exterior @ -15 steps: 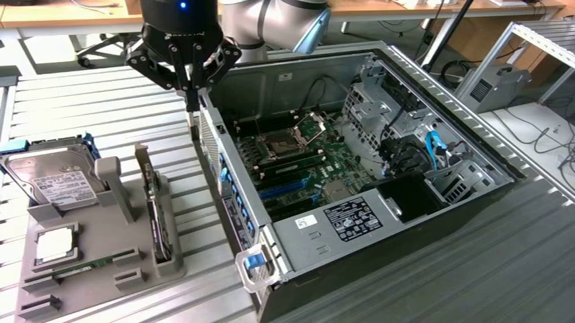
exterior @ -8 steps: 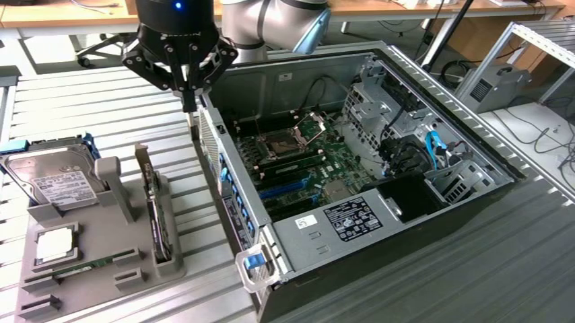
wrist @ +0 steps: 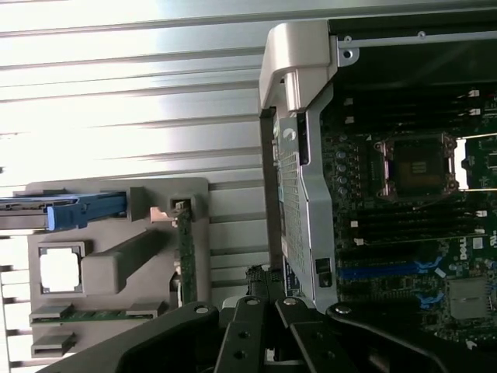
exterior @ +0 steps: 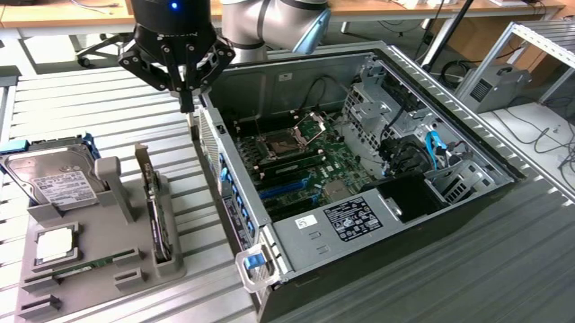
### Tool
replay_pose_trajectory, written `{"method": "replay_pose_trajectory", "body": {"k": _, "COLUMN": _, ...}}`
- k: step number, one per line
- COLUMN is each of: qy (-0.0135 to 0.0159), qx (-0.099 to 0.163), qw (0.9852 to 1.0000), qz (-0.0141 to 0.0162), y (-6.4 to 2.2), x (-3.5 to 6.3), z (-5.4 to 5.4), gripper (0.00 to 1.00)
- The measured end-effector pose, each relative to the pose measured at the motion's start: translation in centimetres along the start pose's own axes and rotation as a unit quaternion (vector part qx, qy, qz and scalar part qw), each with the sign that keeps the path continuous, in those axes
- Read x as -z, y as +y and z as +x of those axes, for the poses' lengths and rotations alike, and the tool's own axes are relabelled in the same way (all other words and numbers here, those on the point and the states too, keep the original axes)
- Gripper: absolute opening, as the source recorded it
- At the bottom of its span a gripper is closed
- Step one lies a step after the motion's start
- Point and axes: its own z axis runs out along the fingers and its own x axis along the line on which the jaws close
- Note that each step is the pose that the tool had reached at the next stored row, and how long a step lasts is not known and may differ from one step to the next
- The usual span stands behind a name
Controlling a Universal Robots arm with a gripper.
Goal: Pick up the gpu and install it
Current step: 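Reach for the gpu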
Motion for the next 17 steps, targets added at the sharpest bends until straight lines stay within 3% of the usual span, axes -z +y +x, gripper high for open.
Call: {"method": "replay_pose_trajectory", "body": {"k": 17, "qy": 0.0, "qx": 0.0, "qw": 1.0, "qz": 0.0, "y": -0.05, "x": 0.01, "z": 0.71, "gripper": 0.11}}
